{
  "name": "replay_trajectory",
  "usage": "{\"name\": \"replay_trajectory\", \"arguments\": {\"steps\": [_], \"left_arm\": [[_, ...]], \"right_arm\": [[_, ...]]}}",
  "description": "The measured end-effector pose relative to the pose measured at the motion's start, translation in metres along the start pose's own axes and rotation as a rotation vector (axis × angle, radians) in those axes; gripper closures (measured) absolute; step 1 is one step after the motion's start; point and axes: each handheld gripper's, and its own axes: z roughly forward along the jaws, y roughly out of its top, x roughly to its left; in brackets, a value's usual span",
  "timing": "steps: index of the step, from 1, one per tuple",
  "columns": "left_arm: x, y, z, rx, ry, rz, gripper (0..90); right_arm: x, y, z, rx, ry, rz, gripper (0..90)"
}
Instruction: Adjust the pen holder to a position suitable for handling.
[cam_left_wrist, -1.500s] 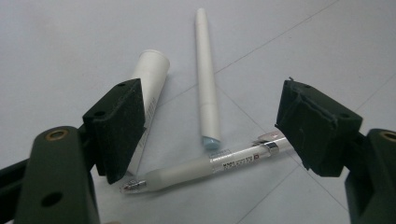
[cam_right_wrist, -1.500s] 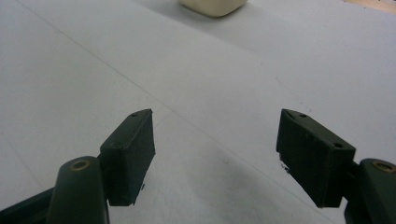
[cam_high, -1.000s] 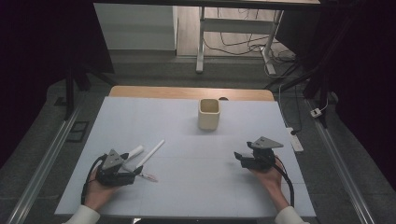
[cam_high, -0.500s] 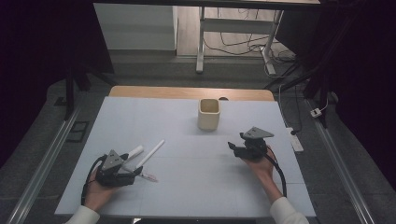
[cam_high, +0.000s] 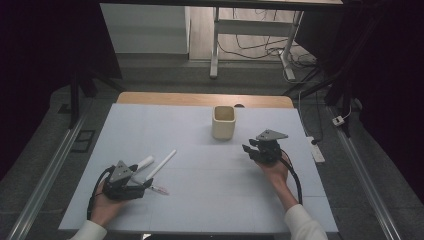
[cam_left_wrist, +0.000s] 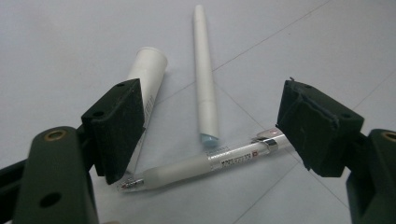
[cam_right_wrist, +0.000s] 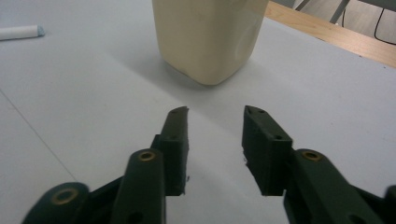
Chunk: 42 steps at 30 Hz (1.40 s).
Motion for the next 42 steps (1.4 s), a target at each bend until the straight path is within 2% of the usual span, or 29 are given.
{"name": "replay_trajectory", "arguments": {"steps": [3,4,5,9,10,14,20,26,36,42], "left_arm": [[0.000,0.000,0.000,0.002,0.000,0.003,22.9],[0.000,0.000,0.000,0.002,0.001,0.004,22.9],[0.000,0.000,0.000,0.002,0.003,0.005,22.9],[0.000,0.000,-0.001,-0.001,0.002,0.004,22.9],[0.000,-0.001,-0.001,-0.001,0.003,0.003,22.9],[-0.001,-0.001,-0.001,0.000,0.006,0.006,22.9],[-0.002,-0.001,-0.001,0.002,0.009,0.012,22.9],[-0.002,-0.001,-0.001,0.002,0.010,0.014,22.9],[-0.002,-0.001,0.001,0.007,0.010,0.013,22.9],[-0.002,-0.002,0.002,0.011,0.012,0.013,22.9]], "right_arm": [[-0.001,0.002,0.004,0.002,-0.013,-0.005,70.7],[-0.002,0.003,0.007,0.016,-0.022,-0.003,75.4],[-0.002,0.003,0.007,0.016,-0.022,-0.003,75.4],[-0.004,0.006,0.013,0.022,-0.028,0.004,89.1],[-0.004,0.008,0.017,0.031,-0.044,-0.009,89.3],[-0.004,0.012,0.020,0.025,-0.063,-0.006,89.3],[-0.009,0.018,0.028,0.010,-0.099,0.015,89.3],[-0.018,0.022,0.037,0.000,-0.111,0.044,89.3],[-0.026,0.025,0.048,-0.014,-0.091,0.066,89.3],[-0.024,0.026,0.056,-0.005,-0.070,0.055,89.3]]}}
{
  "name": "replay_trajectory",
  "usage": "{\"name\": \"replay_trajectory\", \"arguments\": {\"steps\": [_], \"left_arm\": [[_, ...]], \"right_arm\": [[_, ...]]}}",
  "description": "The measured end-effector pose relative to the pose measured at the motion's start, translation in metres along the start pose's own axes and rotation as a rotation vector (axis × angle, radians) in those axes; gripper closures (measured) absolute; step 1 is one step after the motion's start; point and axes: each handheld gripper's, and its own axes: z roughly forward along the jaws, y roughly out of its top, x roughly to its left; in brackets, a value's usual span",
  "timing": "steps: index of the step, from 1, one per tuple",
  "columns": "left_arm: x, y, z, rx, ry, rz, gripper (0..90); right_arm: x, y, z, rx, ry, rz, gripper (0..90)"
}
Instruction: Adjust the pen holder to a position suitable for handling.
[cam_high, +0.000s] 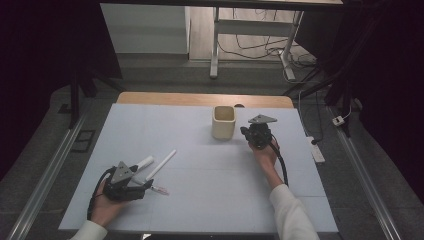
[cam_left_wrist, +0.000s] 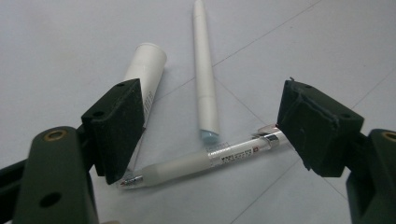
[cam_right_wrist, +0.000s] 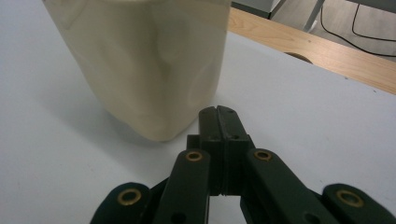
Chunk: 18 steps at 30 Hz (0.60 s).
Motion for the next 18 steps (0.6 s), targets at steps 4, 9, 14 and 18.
{"name": "replay_trajectory", "arguments": {"steps": [4,9,14,18], "left_arm": [[0.001,0.000,0.000,-0.002,0.001,-0.003,22.9],[0.000,0.001,-0.001,-0.004,-0.001,0.008,22.9],[-0.001,0.000,-0.002,-0.011,-0.010,0.013,23.0],[0.000,0.000,-0.001,-0.009,-0.018,0.012,22.9]], "right_arm": [[0.001,0.000,0.008,0.008,0.005,0.008,89.3],[0.004,0.003,0.019,0.051,-0.011,-0.009,89.3],[0.006,0.010,0.025,0.054,-0.015,-0.014,89.3],[0.006,0.012,0.028,0.064,-0.021,-0.015,89.3]]}}
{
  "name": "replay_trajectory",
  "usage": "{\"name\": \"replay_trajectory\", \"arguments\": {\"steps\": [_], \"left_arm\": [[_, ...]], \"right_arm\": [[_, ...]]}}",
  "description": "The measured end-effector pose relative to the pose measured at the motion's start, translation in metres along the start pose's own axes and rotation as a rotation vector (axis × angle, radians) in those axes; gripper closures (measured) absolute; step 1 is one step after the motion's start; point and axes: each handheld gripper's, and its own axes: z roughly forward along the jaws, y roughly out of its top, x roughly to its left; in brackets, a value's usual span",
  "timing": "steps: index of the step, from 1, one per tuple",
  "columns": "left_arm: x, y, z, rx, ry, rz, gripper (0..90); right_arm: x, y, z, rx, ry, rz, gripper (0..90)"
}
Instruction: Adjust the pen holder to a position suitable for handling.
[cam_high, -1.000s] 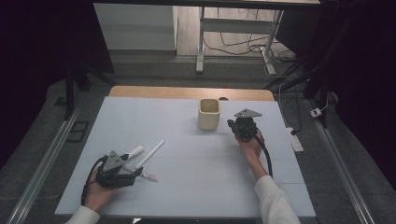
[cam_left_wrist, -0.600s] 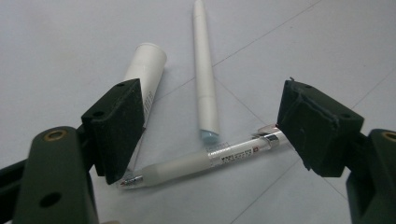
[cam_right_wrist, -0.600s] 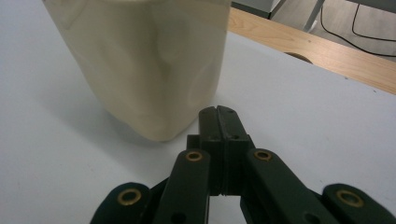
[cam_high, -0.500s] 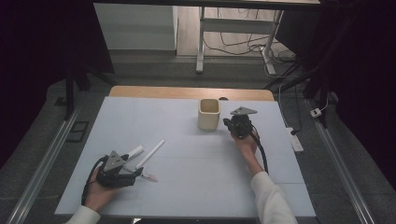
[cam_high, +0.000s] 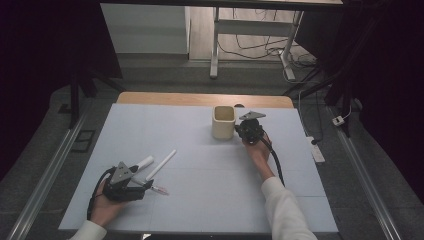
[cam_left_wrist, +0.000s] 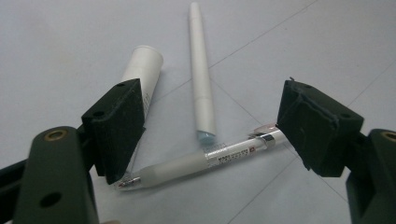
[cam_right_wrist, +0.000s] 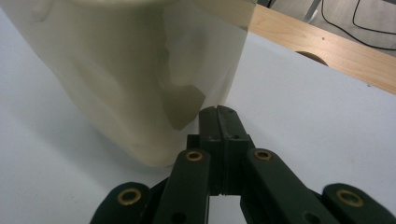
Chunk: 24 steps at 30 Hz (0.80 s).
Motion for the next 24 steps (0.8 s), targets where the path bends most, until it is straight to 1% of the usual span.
{"name": "replay_trajectory", "arguments": {"steps": [4,6,8,10,15,17,22,24], "left_arm": [[-0.0003,0.0001,0.0002,-0.001,-0.003,0.003,23.0],[0.0002,0.0002,0.0004,-0.002,-0.005,0.002,23.0],[0.0007,0.0002,0.0008,-0.002,-0.005,0.001,23.0],[0.0010,0.0003,0.0013,-0.004,-0.006,-0.001,23.0],[0.0009,0.0006,0.0026,0.001,-0.006,0.002,23.1],[0.0008,0.0006,0.0030,0.003,-0.008,0.000,23.0],[0.0008,0.0003,0.0030,0.004,-0.008,0.000,23.0],[0.0007,0.0002,0.0029,0.005,-0.010,0.000,23.0]], "right_arm": [[-0.0004,0.0014,0.0021,0.006,-0.001,0.001,89.4],[-0.0005,0.0023,0.0023,0.012,-0.005,-0.013,89.4],[-0.0008,0.0029,0.0030,0.012,-0.003,-0.008,89.4],[-0.0008,0.0040,0.0026,0.024,-0.006,-0.013,89.4],[-0.0010,0.0041,0.0036,0.023,-0.007,-0.009,89.4],[-0.0003,0.0041,0.0039,0.020,-0.012,-0.019,89.4],[-0.0014,0.0037,0.0057,0.021,-0.009,-0.009,89.4],[-0.0013,0.0034,0.0056,0.020,-0.010,-0.013,89.5]]}}
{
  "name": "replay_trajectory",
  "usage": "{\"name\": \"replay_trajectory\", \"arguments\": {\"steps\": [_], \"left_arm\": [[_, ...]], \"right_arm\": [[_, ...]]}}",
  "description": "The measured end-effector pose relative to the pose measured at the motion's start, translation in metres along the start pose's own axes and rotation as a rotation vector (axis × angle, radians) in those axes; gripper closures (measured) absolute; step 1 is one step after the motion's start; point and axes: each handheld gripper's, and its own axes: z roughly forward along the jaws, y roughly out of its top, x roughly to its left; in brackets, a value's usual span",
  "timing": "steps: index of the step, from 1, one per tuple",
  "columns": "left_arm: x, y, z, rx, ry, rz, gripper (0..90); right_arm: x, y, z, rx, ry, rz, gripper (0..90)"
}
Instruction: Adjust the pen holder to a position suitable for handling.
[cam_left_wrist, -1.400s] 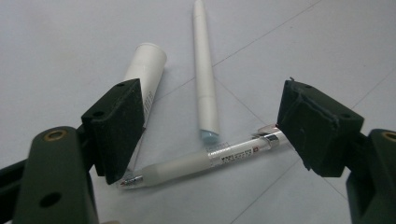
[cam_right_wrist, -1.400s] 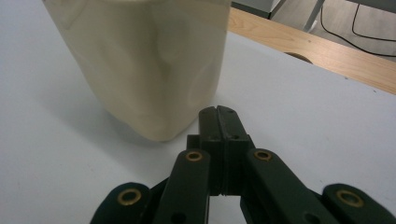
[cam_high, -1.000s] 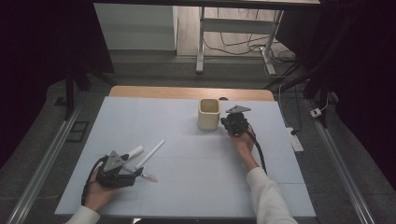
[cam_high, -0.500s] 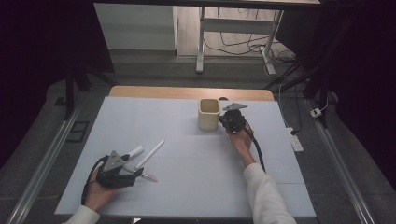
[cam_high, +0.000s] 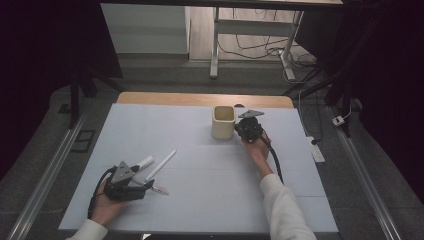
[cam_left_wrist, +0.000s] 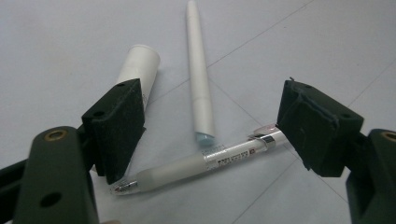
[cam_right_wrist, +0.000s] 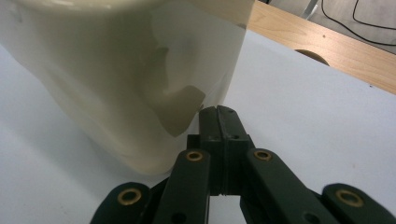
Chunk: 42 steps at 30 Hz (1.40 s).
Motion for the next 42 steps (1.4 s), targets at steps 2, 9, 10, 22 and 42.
{"name": "replay_trajectory", "arguments": {"steps": [2,9,10,22,42], "left_arm": [[0.000,0.000,0.000,0.002,-0.001,0.001,23.0],[0.001,0.000,0.000,0.002,0.001,-0.003,23.0],[0.001,0.000,0.000,0.002,0.002,-0.004,23.0],[0.001,-0.001,-0.001,0.002,-0.003,-0.003,23.0],[0.001,-0.002,0.000,0.008,-0.006,0.001,23.0]], "right_arm": [[0.000,0.000,0.000,-0.001,0.002,-0.001,89.4],[0.000,0.000,0.000,0.003,0.009,0.014,89.5],[0.000,0.001,0.000,0.003,0.016,0.010,89.5],[0.016,0.012,0.011,0.012,0.036,-0.020,89.4],[0.033,0.028,0.028,0.021,0.061,-0.034,89.4]]}}
